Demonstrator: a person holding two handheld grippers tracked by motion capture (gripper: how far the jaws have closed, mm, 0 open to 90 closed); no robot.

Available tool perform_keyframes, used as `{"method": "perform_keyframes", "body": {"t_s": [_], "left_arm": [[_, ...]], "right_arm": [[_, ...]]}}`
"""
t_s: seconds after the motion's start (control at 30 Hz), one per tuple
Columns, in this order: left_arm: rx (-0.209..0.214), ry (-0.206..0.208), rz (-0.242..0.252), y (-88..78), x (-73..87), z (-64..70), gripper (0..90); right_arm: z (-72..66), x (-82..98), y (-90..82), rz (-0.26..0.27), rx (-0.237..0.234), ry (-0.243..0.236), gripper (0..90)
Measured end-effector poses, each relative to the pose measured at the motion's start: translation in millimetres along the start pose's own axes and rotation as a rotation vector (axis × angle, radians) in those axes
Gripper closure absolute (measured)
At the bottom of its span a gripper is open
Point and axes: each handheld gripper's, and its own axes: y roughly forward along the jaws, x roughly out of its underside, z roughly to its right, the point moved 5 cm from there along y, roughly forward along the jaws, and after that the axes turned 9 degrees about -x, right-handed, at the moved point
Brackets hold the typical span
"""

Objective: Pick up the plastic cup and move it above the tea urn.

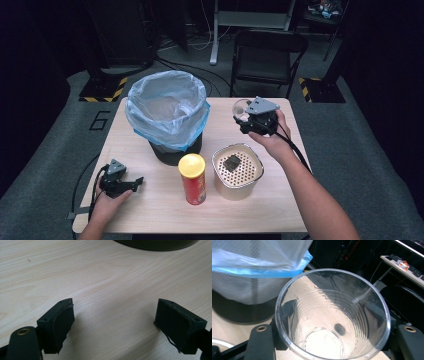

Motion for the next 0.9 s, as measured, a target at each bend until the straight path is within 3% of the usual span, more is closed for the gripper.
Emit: {"method": "perform_keyframes", "body": {"t_s": [0.17, 0.53, 0.57, 0.73, 0.9], "left_arm": [[0.000, -0.001, -0.001, 0.0, -0.1, 0.1, 15.6], [-0.006, -0.010, 0.006, 1.0, -0.4, 0.8, 15.6], [-0.006, -0.011, 0.007, 1.0, -0.4, 0.9, 15.6], [-0.007, -0.010, 0.006, 1.0, -0.4, 0.8, 15.6], [-0.007, -0.011, 0.005, 1.0, -0.5, 0.9, 15.6]], "right_arm": [[-8.4, -1.4, -14.6, -0.007, -0.020, 0.008, 33.1], [-3.9, -4.9, -16.2, 0.055, -0.049, 0.131, 33.1], [-5.2, -7.8, -18.2, 0.071, -0.070, 0.134, 33.1], [-8.1, -17.3, -23.3, 0.080, -0.090, 0.121, 33.5], [-12.9, -42.7, -32.3, 0.102, -0.119, 0.109, 33.7]]}}
